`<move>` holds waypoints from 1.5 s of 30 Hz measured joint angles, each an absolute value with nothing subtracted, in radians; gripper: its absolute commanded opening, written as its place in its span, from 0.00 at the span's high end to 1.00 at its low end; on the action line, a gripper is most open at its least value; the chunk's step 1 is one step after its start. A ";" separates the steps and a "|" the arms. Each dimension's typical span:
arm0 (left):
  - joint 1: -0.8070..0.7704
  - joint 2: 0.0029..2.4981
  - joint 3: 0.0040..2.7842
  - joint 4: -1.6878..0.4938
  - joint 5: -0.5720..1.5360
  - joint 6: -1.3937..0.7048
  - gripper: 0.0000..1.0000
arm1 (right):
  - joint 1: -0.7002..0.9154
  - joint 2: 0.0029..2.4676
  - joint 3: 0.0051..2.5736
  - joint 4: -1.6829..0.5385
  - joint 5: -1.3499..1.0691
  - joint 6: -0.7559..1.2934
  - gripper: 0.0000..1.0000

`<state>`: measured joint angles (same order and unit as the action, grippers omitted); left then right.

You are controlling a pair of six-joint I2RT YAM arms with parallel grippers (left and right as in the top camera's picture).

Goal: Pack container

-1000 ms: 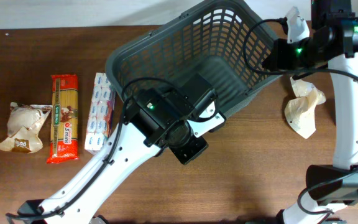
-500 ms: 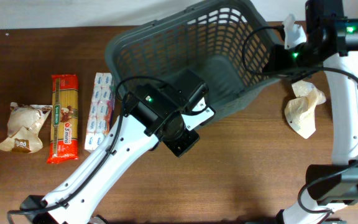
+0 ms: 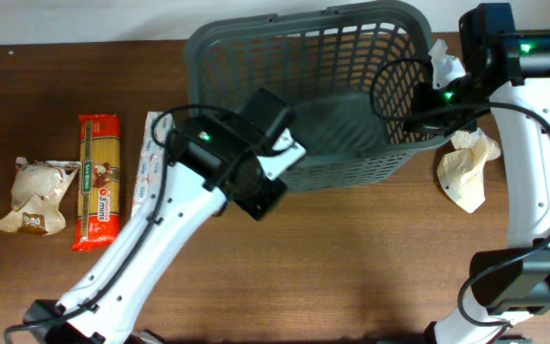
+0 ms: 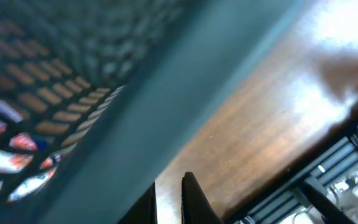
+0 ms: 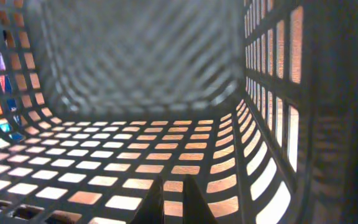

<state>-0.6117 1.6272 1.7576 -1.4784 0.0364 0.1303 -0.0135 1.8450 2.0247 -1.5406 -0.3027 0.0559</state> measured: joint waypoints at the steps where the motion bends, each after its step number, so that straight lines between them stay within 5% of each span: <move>1: -0.597 1.627 1.758 -1.472 0.035 0.130 0.98 | -0.014 1.845 2.025 -1.541 -0.303 0.056 0.96; 17: -0.503 1.618 1.761 -1.460 0.025 0.108 0.98 | -0.014 1.845 2.101 -1.536 -0.323 0.057 0.96; 29: -0.206 1.393 1.882 -1.503 0.013 0.104 0.95 | -0.137 1.761 2.485 -1.565 -0.267 0.077 0.96; 30: -0.187 1.378 1.883 -1.503 0.013 0.104 0.94 | -0.154 1.758 2.480 -1.567 -0.249 0.080 0.96; 33: -0.146 1.356 1.883 -1.502 0.011 0.105 0.61 | -0.201 1.768 2.434 -1.557 -0.215 0.102 0.96; 39: -0.124 1.345 1.883 -1.486 0.007 0.097 0.60 | -0.253 1.848 2.286 -1.526 -0.185 0.147 0.96; 45: -0.124 1.340 1.883 -1.476 -0.004 0.104 0.38 | -0.239 1.869 2.130 -1.431 -0.204 0.158 0.96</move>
<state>-0.1238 1.3403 1.8832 -1.4761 -0.0044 0.1036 -0.2390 1.8694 2.1304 -1.4307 -0.2043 0.1577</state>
